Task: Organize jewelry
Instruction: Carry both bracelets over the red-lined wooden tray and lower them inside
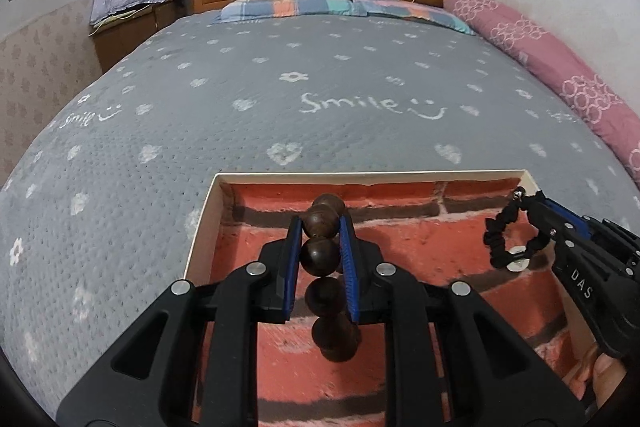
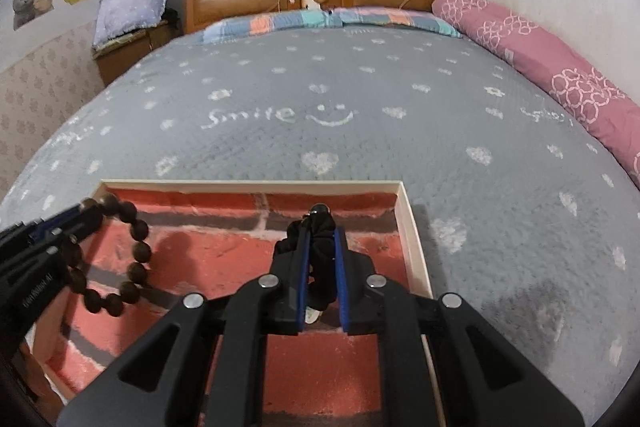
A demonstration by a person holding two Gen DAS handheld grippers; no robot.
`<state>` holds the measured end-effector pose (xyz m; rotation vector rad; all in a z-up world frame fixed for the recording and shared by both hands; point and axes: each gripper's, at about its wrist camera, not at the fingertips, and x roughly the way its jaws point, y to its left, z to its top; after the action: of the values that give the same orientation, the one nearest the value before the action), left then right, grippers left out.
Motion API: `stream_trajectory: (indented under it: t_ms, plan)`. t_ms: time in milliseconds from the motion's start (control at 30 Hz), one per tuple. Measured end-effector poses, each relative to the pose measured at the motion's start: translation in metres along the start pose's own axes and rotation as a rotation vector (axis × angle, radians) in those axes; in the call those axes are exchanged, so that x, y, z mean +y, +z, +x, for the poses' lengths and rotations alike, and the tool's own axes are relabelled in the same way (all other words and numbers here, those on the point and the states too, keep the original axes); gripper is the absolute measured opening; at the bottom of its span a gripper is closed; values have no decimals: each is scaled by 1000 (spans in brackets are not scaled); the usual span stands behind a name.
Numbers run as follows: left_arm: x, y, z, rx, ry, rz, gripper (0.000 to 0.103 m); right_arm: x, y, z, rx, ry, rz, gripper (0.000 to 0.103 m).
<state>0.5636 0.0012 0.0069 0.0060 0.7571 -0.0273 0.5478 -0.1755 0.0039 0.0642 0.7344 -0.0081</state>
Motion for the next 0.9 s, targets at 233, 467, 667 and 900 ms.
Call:
stream_trajectory:
  t_ms: [233,467,667,900]
  plan:
    - [0,2,19,69,5,10,18,1,4,19,82,-31,-7,12]
    - [1,2,37,154,22,7,18,2,2,31,151,-51,-15,12]
    - [4,2,46,202,33,-5,18,-2,0,38,201,-32,0,13]
    - [2,2,47,211,50,1,32,-1,0,43,233,-24,-1,14]
